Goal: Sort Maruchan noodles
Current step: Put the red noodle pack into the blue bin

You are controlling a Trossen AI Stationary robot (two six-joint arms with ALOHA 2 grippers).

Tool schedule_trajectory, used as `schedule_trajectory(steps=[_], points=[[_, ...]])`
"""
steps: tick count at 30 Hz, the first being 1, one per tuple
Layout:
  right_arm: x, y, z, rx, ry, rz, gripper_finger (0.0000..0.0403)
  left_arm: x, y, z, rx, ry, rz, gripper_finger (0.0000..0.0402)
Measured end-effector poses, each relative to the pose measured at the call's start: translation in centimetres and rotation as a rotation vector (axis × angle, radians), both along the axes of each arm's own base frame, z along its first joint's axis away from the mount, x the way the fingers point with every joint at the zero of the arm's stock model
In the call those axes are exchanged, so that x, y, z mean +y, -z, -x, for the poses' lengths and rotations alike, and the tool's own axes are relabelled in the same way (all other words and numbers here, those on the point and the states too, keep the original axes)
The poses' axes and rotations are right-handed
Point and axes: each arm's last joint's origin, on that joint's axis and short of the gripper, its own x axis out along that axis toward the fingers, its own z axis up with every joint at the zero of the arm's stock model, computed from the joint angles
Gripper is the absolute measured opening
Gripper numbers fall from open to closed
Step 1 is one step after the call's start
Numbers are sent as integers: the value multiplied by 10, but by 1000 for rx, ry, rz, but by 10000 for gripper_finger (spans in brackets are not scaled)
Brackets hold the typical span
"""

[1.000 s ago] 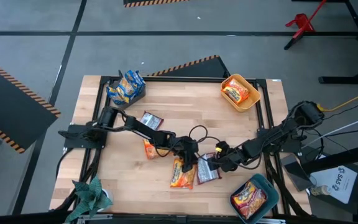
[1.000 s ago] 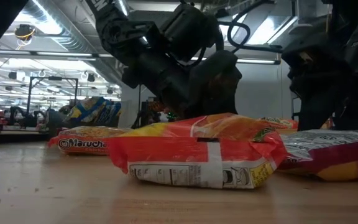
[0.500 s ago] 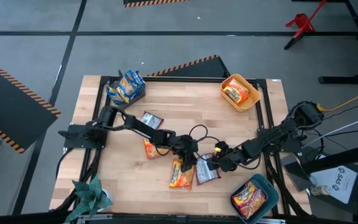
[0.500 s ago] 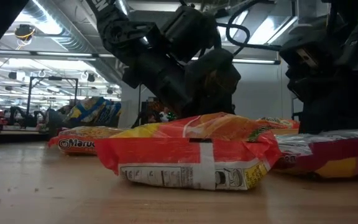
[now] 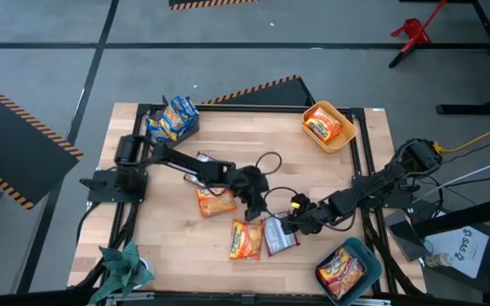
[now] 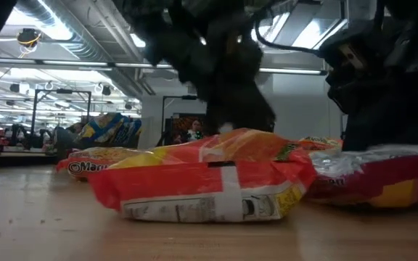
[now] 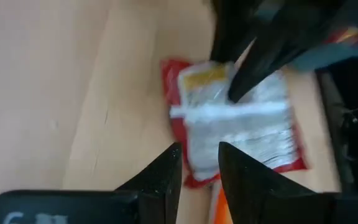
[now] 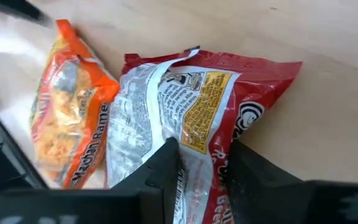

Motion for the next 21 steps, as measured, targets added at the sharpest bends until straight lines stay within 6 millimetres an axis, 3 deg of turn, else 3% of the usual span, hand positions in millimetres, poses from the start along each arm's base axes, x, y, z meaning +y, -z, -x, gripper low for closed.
schedule_trajectory(steps=[6,12,17,21], points=[[-2,-17,3,-48,-8,7,83,11,-49,16,-70,-34,-51,100],[-9,-35,14,-52,-25,42,44,12,-88,32,-155,-96,-147,100],[-13,-47,22,-59,-47,41,5,14,-104,41,-180,-135,-176,100],[-15,-55,27,-73,-55,23,3,14,-106,43,-179,-130,-193,100]])
